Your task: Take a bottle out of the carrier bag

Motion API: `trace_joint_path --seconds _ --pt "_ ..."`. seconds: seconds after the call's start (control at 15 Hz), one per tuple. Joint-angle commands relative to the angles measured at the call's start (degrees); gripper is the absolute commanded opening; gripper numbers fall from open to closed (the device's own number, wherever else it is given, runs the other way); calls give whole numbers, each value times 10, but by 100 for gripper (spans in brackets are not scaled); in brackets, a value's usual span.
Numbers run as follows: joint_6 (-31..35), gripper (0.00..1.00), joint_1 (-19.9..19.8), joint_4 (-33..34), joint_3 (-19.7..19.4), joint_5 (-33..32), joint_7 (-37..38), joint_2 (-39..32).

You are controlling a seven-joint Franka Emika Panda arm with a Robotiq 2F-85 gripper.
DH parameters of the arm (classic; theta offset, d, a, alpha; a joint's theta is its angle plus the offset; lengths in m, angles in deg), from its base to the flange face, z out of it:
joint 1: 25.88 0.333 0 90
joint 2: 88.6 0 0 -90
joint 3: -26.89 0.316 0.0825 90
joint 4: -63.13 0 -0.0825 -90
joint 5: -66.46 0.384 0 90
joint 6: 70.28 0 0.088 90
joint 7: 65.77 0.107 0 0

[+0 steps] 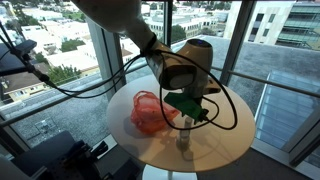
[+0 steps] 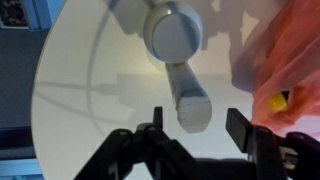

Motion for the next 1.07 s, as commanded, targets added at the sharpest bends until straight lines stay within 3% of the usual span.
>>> trace_joint_path --seconds 0.0,0.13,0.2,0.27,1.0 --pt "-6 87 -15 2 15 -9 -5 10" --pt "-19 93 -15 -2 18 -9 -7 20" --pt "-28 90 -13 -3 18 -11 -4 26" --pt "-36 100 -10 -5 17 -14 0 32" --pt "-176 100 37 -23 2 -98 75 130"
